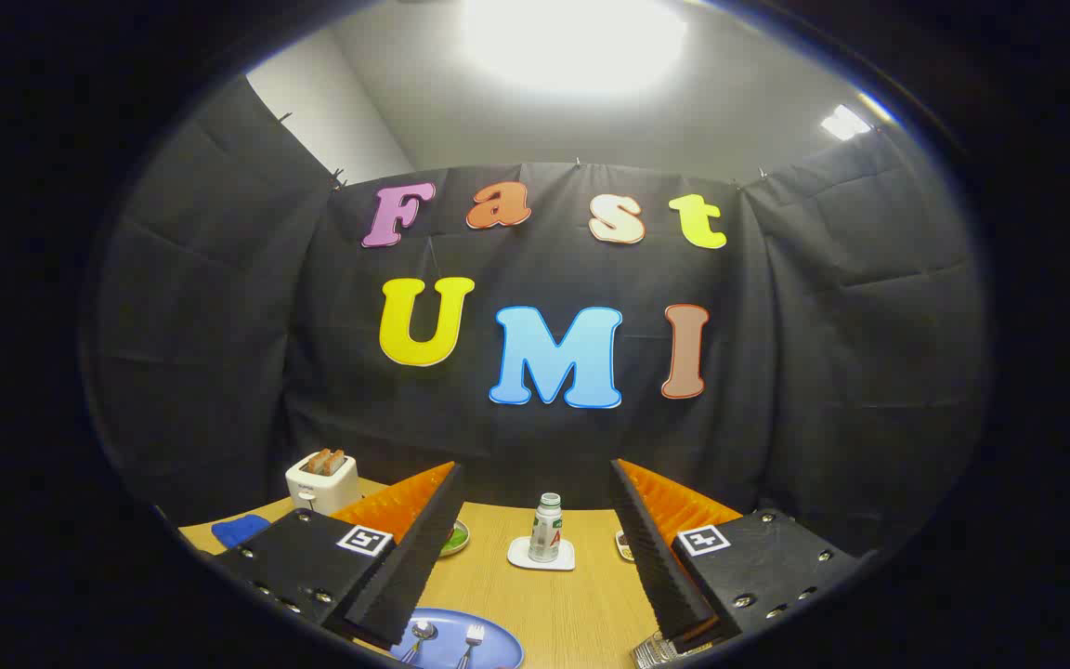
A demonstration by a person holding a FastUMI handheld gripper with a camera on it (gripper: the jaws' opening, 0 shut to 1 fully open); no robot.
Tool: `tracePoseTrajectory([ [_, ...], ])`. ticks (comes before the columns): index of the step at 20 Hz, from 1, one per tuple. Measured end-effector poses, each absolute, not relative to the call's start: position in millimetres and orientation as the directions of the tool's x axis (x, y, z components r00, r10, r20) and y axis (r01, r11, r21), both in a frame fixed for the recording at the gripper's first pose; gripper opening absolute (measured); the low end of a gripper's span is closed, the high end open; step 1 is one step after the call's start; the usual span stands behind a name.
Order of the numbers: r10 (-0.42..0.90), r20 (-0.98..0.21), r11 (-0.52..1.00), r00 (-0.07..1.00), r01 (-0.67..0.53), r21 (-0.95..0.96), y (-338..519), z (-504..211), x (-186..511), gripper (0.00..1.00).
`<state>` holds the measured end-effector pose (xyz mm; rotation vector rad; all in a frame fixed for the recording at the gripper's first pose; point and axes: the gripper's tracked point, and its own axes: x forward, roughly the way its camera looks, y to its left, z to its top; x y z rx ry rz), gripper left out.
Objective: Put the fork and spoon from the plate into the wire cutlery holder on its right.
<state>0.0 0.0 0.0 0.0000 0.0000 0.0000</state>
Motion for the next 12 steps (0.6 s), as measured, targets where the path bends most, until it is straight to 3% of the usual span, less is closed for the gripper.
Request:
tracePoseTrajectory([
  [12,0.031,0.051,1.000,0.998,-0.031,0.001,3.3,12.3,1.2,0.96],
])
